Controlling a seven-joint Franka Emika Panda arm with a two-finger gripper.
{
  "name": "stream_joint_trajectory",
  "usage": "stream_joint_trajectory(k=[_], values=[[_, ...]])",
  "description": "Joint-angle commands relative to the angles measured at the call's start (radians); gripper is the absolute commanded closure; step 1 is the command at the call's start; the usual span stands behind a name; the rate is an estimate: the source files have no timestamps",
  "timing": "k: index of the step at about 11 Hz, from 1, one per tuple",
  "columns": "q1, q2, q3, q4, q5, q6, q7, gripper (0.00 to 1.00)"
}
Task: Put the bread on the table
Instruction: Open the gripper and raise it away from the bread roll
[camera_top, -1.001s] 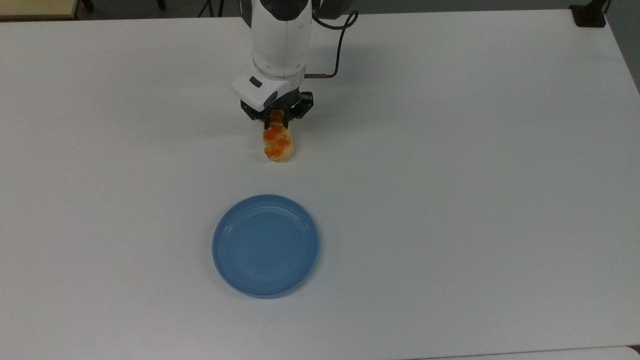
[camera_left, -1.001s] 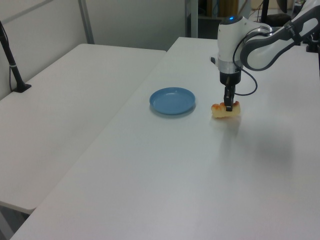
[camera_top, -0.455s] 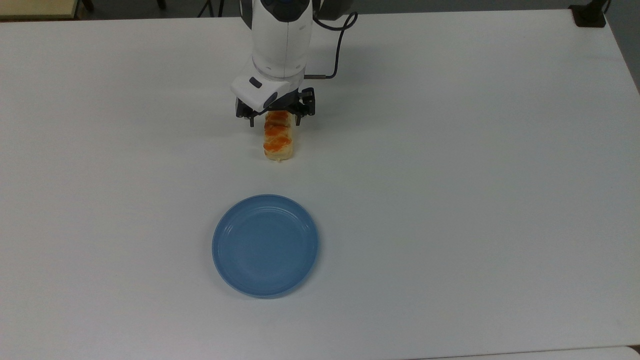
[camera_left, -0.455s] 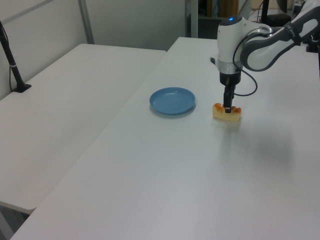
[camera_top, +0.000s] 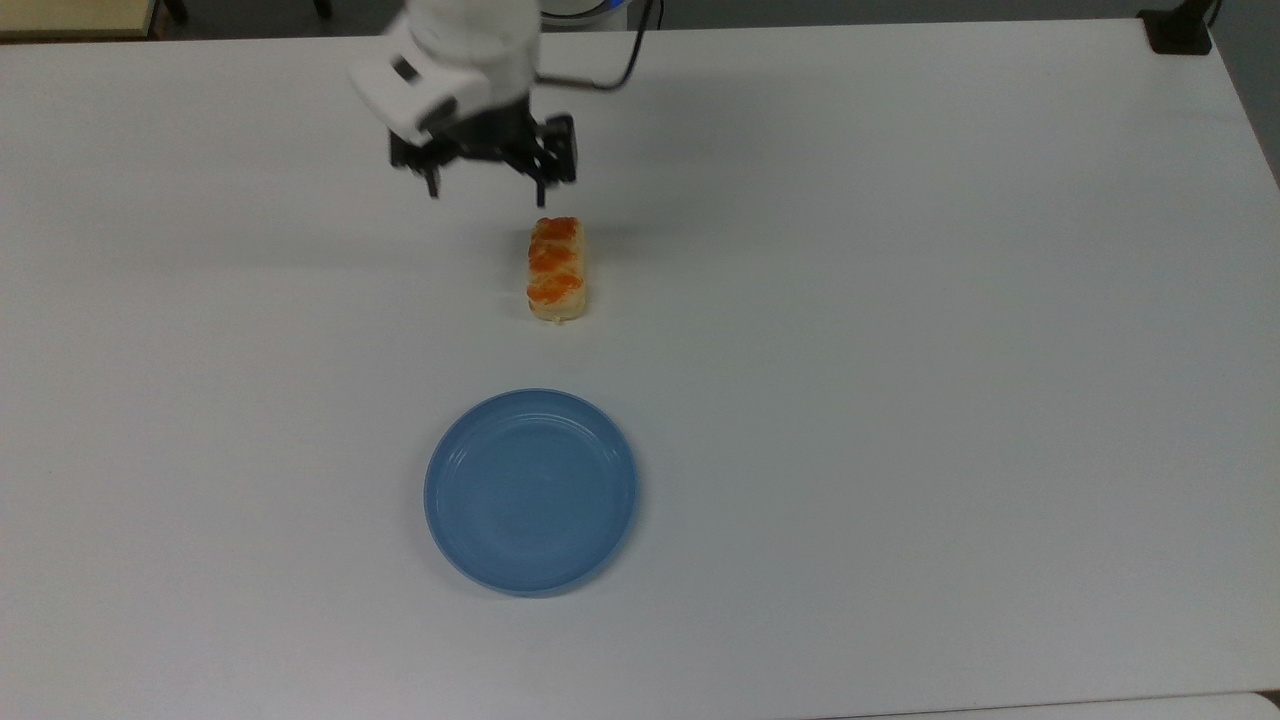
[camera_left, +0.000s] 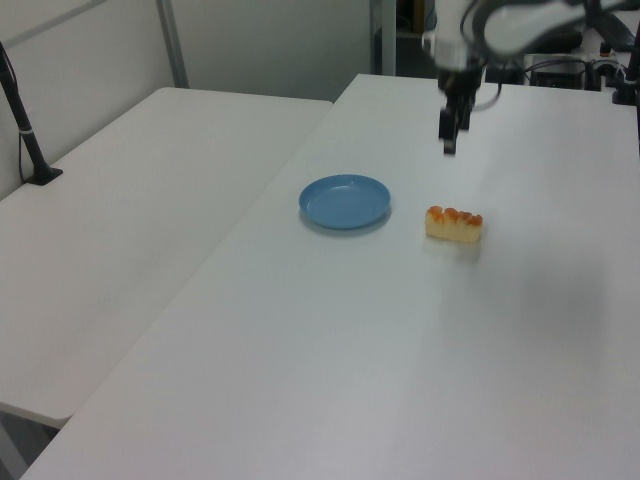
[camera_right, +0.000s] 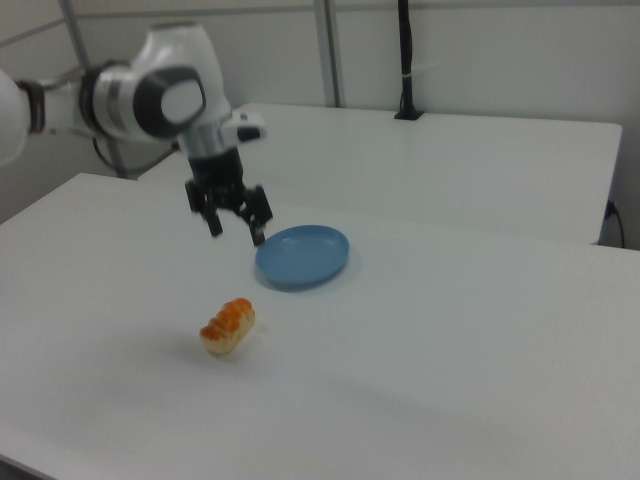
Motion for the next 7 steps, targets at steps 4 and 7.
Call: stream_joint_trajectory(k=[4,7], values=[[-0.017,-0.171,-0.141,0.128,0.125,-0.170,-0.021,0.00],[-0.023,-0.182,-0.164,0.133,0.125,-0.168,-0.203,0.00]])
